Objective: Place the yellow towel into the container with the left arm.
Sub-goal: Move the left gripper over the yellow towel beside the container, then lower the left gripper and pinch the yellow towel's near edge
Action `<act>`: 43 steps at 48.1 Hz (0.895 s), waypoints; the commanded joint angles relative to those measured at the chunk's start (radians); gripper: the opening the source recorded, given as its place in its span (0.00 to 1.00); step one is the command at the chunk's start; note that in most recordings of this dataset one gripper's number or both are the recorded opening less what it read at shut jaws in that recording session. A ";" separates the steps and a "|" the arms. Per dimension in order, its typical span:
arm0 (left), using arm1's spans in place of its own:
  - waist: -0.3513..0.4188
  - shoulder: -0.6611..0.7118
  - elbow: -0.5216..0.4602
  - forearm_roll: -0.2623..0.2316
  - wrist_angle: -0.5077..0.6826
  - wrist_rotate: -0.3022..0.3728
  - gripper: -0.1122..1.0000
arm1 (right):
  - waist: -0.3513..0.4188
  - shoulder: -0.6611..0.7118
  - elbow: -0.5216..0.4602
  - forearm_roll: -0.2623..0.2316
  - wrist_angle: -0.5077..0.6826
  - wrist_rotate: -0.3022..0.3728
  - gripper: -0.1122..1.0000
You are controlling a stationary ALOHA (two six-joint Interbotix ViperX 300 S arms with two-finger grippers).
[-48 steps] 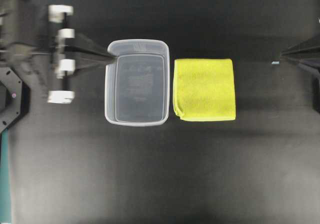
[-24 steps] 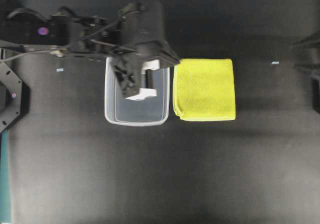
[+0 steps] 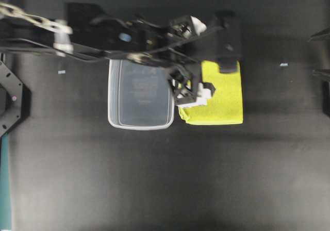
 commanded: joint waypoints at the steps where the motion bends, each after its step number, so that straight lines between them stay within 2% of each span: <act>1: 0.002 0.061 -0.044 0.003 0.002 0.002 0.92 | 0.000 -0.002 -0.014 0.005 -0.011 -0.002 0.76; 21: -0.028 0.265 -0.052 0.003 -0.038 -0.002 0.91 | 0.000 -0.014 -0.017 0.005 -0.011 -0.002 0.76; 36: -0.038 0.316 -0.049 0.003 -0.083 0.000 0.91 | 0.000 -0.018 -0.017 0.005 -0.011 0.000 0.76; 41: -0.040 0.316 -0.052 0.003 -0.089 -0.002 0.86 | -0.002 -0.023 -0.018 0.005 -0.012 0.000 0.76; 43: -0.041 0.316 -0.055 0.003 -0.087 0.000 0.79 | -0.002 -0.023 -0.017 0.005 -0.011 0.000 0.76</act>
